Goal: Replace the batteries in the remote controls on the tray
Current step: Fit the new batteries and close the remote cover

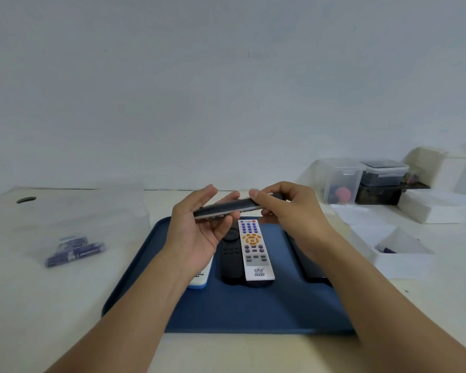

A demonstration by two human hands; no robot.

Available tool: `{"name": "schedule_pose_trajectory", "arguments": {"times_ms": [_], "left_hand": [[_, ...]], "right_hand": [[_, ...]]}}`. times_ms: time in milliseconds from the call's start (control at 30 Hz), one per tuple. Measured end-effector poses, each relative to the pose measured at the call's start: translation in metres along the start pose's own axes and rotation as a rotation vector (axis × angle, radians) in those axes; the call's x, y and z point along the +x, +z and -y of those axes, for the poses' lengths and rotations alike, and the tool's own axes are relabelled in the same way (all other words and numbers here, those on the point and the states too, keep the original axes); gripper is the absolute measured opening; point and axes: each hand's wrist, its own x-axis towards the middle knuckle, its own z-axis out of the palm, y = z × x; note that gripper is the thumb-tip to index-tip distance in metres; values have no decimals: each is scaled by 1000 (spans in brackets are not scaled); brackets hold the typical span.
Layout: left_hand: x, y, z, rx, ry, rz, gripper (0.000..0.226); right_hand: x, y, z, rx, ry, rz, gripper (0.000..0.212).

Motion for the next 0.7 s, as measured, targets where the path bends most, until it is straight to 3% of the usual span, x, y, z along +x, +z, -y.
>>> {"name": "schedule_pose_trajectory", "arguments": {"times_ms": [100, 200, 300, 400, 567, 700], "left_hand": [[9, -2, 0, -151, 87, -31, 39], [13, 0, 9, 56, 64, -11, 36], [4, 5, 17, 204, -50, -20, 55], [2, 7, 16, 203, -73, -18, 61], [8, 3, 20, 330, -24, -4, 45], [9, 2, 21, 380, 0, -1, 46]], "right_hand": [[-5, 7, 5, 86, 24, 29, 31], [-17, 20, 7, -4, -8, 115, 26], [-24, 28, 4, -174, -123, 214, 25], [-24, 28, 4, -368, -253, 126, 22], [-27, 26, 10, -368, -356, 153, 16], [-27, 27, 7, -346, -385, 163, 15]]}}
